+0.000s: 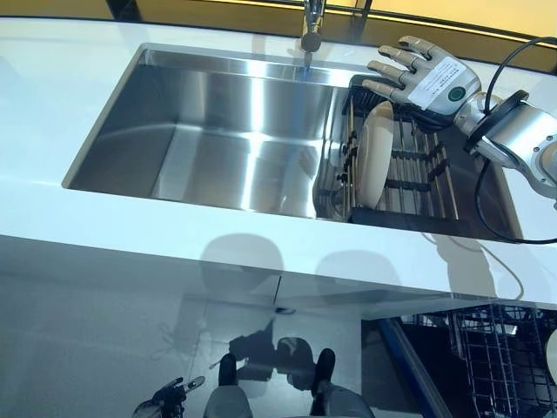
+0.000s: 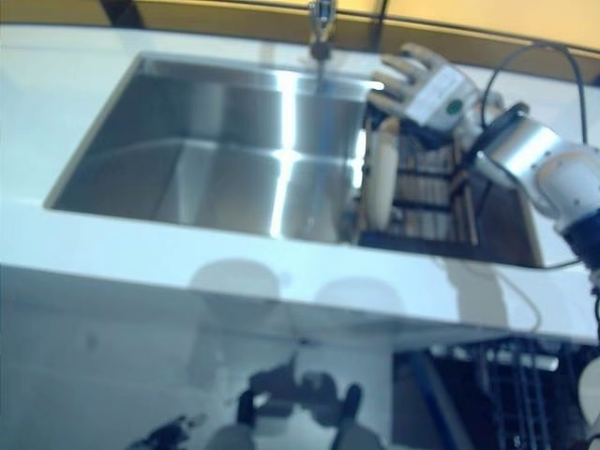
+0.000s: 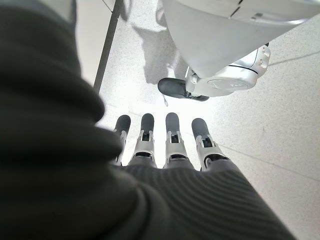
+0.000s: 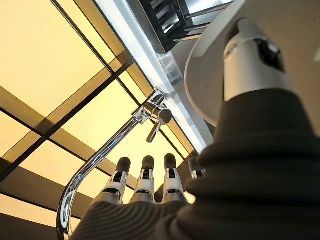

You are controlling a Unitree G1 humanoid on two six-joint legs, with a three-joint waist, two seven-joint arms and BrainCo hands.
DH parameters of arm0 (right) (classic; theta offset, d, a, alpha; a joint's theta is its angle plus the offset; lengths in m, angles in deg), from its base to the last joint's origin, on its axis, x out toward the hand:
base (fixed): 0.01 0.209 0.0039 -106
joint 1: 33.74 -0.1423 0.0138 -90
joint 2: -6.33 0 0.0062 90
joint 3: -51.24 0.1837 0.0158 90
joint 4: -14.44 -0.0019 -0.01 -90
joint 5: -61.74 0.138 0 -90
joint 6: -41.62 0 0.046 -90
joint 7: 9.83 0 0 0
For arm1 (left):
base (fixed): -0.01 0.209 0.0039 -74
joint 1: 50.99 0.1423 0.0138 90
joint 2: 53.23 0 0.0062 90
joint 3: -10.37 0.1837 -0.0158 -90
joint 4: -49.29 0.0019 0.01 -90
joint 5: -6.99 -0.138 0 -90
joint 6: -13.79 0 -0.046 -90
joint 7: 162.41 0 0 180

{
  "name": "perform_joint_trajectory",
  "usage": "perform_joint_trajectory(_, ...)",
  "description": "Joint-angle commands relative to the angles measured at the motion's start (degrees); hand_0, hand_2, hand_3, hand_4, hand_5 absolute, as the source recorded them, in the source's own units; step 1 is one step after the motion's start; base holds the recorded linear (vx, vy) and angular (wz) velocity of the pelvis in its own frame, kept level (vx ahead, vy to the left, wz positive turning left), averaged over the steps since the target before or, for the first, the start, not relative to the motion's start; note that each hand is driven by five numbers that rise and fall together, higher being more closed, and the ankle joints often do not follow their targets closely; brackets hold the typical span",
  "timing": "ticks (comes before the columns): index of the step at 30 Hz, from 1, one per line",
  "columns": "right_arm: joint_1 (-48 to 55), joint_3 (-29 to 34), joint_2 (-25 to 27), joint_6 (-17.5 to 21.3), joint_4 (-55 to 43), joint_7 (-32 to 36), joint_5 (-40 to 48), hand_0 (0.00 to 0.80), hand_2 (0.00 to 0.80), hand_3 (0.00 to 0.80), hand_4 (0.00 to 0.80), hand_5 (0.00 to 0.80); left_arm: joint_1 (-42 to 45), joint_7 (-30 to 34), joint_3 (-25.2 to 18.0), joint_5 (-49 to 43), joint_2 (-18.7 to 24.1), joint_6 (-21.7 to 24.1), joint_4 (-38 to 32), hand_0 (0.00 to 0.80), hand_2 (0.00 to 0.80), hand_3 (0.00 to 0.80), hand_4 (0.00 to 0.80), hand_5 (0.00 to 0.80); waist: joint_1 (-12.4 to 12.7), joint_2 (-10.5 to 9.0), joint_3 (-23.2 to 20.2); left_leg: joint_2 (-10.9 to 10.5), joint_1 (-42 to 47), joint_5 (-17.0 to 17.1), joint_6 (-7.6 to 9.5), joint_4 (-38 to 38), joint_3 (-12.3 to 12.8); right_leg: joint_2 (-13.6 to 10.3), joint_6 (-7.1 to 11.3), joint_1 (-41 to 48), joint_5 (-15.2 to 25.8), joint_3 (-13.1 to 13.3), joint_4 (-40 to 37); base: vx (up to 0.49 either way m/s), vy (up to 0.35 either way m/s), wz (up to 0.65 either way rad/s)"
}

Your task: Take plates into dishwasher

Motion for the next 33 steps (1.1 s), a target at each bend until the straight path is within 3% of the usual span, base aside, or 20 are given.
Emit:
perform_joint_trajectory(1, -4.2, 1.0, -0.4, -1.7, 1.2, -1.2, 2.8, 0.000, 0.000, 0.000, 0.000, 0.000, -2.9, 0.6, 3.0, 1.7, 1.6, 1.2, 1.5, 0.000, 0.000, 0.000, 0.000, 0.000, 1.3, -2.08, 0.9, -1.2, -3.7, 3.9, 1.83, -0.8, -0.4, -2.3, 3.84, 4.0, -2.9, 0.7, 0.0, 0.000, 0.000, 0.00)
perform_joint_trajectory(33, -1.6, 1.2, -3.8, 0.5, 2.5, 0.5, 0.0, 0.000, 0.000, 0.000, 0.000, 0.000, -3.9, 0.9, 2.2, 1.0, 0.9, 2.2, 3.3, 0.000, 0.000, 0.000, 0.000, 0.000, 1.3, -2.35, 0.8, -1.0, -3.9, 3.8, 1.67, -0.8, 0.3, -2.4, 3.79, 3.4, -2.8, 0.5, 0.0, 0.000, 0.000, 0.00)
